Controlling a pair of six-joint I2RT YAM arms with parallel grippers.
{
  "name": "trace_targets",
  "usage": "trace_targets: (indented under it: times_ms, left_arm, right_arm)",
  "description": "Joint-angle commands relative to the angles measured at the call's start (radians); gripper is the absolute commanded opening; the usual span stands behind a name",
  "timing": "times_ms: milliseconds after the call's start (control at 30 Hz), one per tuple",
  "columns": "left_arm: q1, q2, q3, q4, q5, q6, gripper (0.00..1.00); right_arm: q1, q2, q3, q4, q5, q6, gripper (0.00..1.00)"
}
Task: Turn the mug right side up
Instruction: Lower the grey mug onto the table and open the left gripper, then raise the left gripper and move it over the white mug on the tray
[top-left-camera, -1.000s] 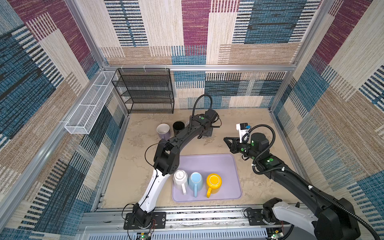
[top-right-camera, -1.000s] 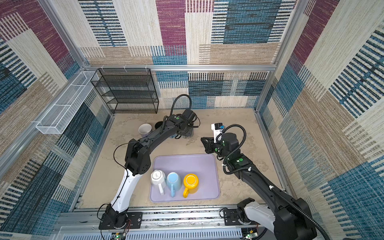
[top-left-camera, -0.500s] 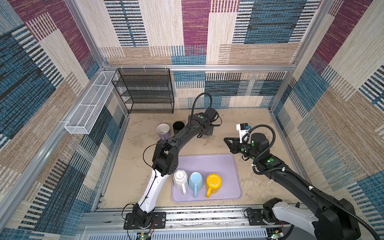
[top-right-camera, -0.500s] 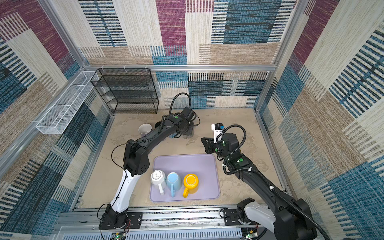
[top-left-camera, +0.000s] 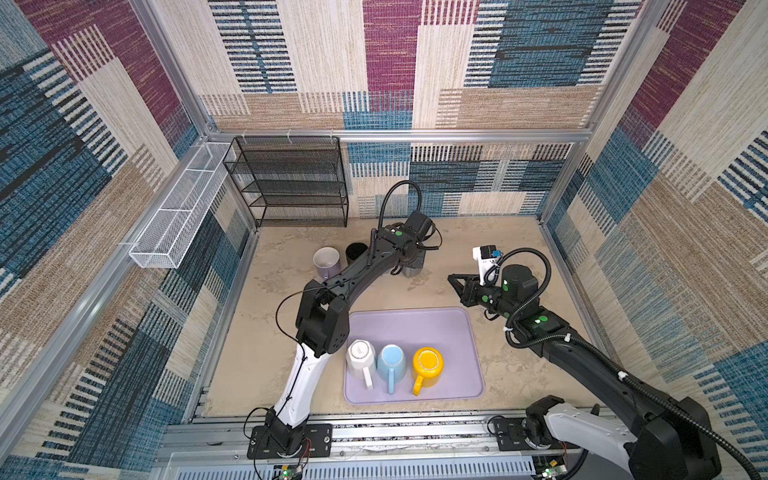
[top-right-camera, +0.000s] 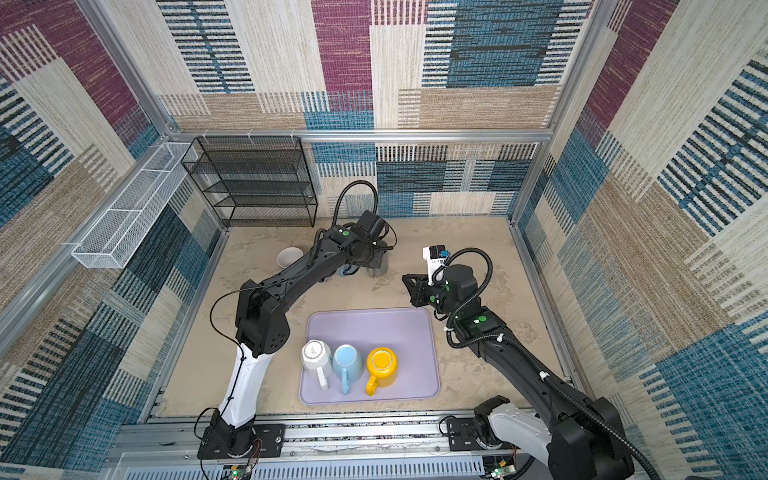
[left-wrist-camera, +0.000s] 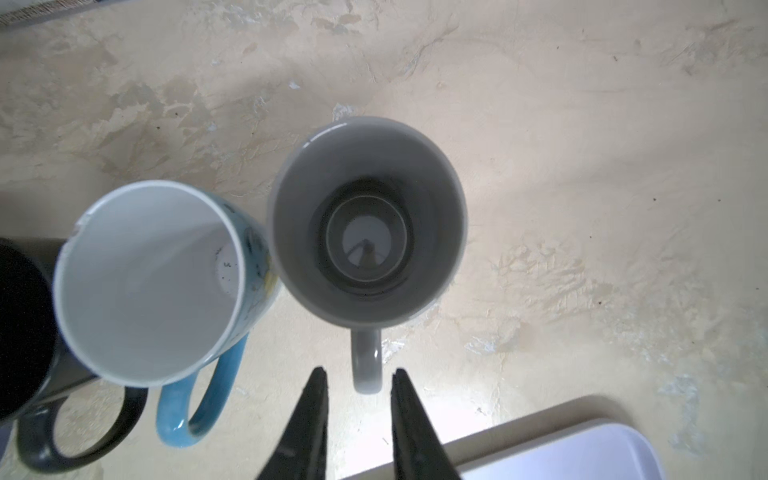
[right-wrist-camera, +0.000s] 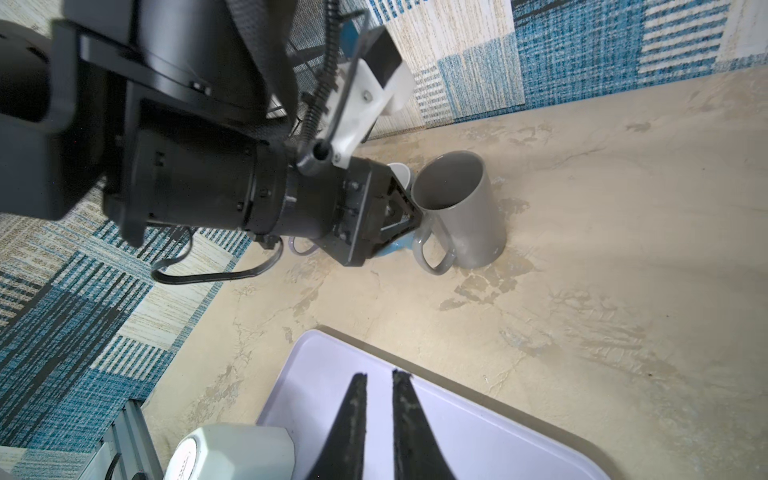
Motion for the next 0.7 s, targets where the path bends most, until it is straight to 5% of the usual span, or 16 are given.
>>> trace_targets:
  times_ms: [0,667]
  left_arm:
    - [0.001,-0.047,-0.027,0.014,-0.033,0.001,0.24]
    - [0.012,-0.491,-0.466,0.006,-0.080,0.022,0.29]
  right_arm:
    - [0.000,0.008,0.015,-0.001,0.019,-0.011,0.18]
    - [0.000,0.089,0.015,0.026,0.046,-0.040,0.21]
